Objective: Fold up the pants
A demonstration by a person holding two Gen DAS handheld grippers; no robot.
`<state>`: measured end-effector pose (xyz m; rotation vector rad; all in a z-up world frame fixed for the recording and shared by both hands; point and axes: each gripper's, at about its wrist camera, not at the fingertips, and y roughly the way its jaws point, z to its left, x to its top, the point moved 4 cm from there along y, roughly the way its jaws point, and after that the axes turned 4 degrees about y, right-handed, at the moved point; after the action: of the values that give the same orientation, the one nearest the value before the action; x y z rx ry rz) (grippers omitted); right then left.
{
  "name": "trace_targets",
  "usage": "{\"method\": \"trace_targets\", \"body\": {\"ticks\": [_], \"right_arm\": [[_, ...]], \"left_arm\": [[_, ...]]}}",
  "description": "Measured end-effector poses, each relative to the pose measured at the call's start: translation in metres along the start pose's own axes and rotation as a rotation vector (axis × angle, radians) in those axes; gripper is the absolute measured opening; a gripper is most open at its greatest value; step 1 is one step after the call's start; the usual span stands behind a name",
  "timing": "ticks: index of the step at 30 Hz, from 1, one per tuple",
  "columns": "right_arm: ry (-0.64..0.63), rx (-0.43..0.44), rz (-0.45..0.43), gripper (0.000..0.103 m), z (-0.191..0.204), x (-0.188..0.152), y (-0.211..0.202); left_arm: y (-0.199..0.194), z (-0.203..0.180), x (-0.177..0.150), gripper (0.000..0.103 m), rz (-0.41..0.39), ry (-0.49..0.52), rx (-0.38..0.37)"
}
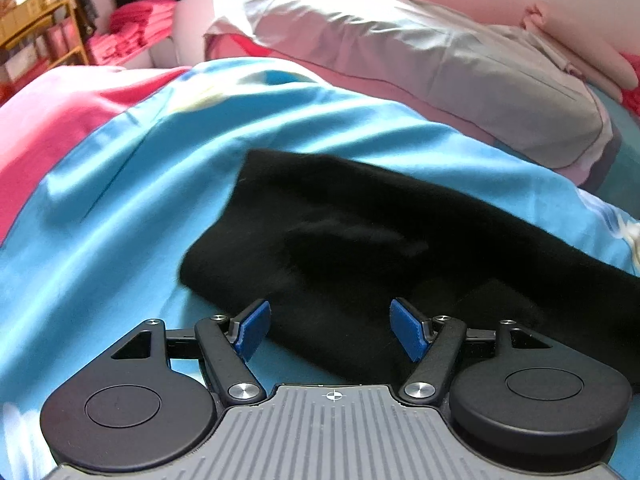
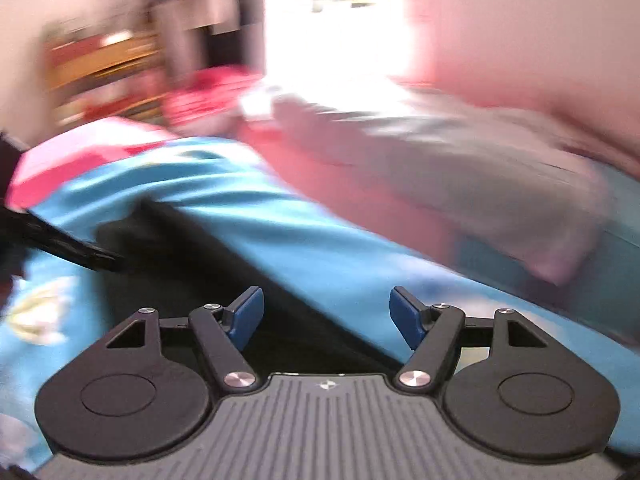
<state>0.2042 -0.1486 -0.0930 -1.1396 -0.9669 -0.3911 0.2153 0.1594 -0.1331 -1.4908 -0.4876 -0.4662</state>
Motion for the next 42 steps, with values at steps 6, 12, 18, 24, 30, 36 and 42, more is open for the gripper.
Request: {"method": "trace_targets", "body": {"ticks": [6, 12, 18, 24, 30, 36, 42], "right_arm": [[-0.198, 0.19, 0.078, 0.061, 0.096, 0.03, 0.112], [-0.077, 0.148, 0.066, 0.006, 0.095, 0.052, 0.16], [-0.049, 0.084, 0.062, 0.061, 0.089, 0.042, 0.137], [0.064, -0.05, -0.008, 0.061, 0.033, 0.002, 0.046], [0.215, -0.106, 0.101, 0.042, -0.012, -0.042, 0.027], [0.282, -0.178, 0.116, 0.026, -0.049, -0.03, 0.061], [0.201, -0.099, 0.122, 0.034, -0.027, -0.035, 0.046]], "left_arm": [[-0.011, 0.028, -0.019, 0.103, -0.005, -0.024, 0.036], [-0.015, 0.043, -0.027, 0.103, -0.016, -0.019, 0.047], [-0.011, 0.036, -0.015, 0.103, -0.032, -0.004, 0.022], [-0.003, 0.011, 0.016, 0.103, -0.076, 0.056, -0.01], [0.028, -0.028, 0.038, 0.103, -0.058, 0.137, -0.033], [0.049, -0.051, 0.027, 0.103, -0.049, 0.255, 0.084], [0.051, -0.044, 0.025, 0.103, -0.04, 0.237, 0.057]]}}
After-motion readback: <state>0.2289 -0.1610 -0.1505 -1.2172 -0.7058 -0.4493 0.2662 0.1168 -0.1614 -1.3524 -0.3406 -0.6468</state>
